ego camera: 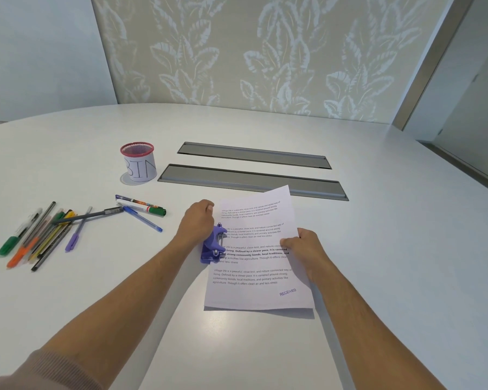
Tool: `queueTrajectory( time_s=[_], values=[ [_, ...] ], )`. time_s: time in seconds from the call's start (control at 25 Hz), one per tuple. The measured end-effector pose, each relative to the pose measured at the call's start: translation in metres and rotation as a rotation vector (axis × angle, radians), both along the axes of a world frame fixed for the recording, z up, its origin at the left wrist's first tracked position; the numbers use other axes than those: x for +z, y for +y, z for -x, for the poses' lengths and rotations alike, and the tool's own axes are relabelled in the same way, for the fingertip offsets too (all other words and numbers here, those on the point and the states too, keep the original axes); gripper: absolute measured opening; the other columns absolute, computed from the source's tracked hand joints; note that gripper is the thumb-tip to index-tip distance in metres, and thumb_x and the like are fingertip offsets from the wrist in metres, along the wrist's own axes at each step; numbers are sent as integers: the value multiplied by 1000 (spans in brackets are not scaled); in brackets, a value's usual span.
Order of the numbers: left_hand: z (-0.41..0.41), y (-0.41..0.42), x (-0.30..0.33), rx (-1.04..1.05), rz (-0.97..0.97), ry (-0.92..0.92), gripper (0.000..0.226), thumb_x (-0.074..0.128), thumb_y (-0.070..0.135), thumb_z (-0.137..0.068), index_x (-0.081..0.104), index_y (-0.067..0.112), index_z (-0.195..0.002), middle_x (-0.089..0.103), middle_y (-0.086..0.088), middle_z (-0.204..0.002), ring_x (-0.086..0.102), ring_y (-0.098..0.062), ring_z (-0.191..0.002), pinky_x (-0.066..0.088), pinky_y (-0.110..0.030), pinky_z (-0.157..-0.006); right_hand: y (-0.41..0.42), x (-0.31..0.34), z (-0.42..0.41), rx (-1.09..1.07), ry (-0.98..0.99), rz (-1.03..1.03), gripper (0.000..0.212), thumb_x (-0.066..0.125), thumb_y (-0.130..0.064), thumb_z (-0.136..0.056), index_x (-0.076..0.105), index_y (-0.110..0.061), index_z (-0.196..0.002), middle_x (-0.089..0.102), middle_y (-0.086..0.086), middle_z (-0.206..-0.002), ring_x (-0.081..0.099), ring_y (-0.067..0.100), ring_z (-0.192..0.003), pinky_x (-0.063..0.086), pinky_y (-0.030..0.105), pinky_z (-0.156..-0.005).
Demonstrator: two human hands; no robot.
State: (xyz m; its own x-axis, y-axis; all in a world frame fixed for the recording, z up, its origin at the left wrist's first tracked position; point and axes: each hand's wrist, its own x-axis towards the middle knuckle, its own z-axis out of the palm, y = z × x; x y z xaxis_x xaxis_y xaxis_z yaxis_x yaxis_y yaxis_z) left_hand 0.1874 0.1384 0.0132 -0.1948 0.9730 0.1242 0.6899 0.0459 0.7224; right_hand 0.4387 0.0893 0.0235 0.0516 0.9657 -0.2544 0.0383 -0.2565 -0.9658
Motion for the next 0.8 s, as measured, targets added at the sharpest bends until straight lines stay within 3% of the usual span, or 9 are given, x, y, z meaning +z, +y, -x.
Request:
queueTrajectory(
  time_s=[0.12, 0.44, 0.64, 0.8],
  values=[
    [1, 1, -4, 6, 18, 57, 33, 33, 18, -103, 57, 1, -119, 62, -20, -118, 58, -34, -104, 44, -39, -87, 4, 1, 0, -11, -32, -3, 16, 56, 11, -87, 66, -1, -85, 72, 4, -75, 69, 9, -51, 49, 17, -44],
    [3, 6, -7, -71, 70, 273, 37, 36, 16, -101, 54, -3, -127, 52, -21, -135, 47, -37, -121, 40, -47, -99, 9, -3, 1, 1, -109, -3, 15, 59, 5, -87, 68, -7, -87, 74, 4, -84, 70, 16, -68, 53, 22, -57],
    [6, 11, -12, -49, 142, 350, 40, 35, 26, -100, 48, 11, -136, 45, -9, -146, 24, -34, -139, 28, -53, -108, 8, -5, -1, 4, -56, 11, 18, 55, 10, -87, 66, -3, -84, 73, -2, -72, 70, 7, -54, 49, 15, -45],
    [8, 13, -18, -57, 188, 393, 44, 33, 29, -100, 40, 18, -141, 39, -8, -149, 14, -33, -144, 22, -57, -110, 7, -6, 1, 17, -39, 25, 16, 55, 10, -87, 67, -2, -89, 74, 8, -90, 72, 17, -70, 55, 22, -56]
  ],
)
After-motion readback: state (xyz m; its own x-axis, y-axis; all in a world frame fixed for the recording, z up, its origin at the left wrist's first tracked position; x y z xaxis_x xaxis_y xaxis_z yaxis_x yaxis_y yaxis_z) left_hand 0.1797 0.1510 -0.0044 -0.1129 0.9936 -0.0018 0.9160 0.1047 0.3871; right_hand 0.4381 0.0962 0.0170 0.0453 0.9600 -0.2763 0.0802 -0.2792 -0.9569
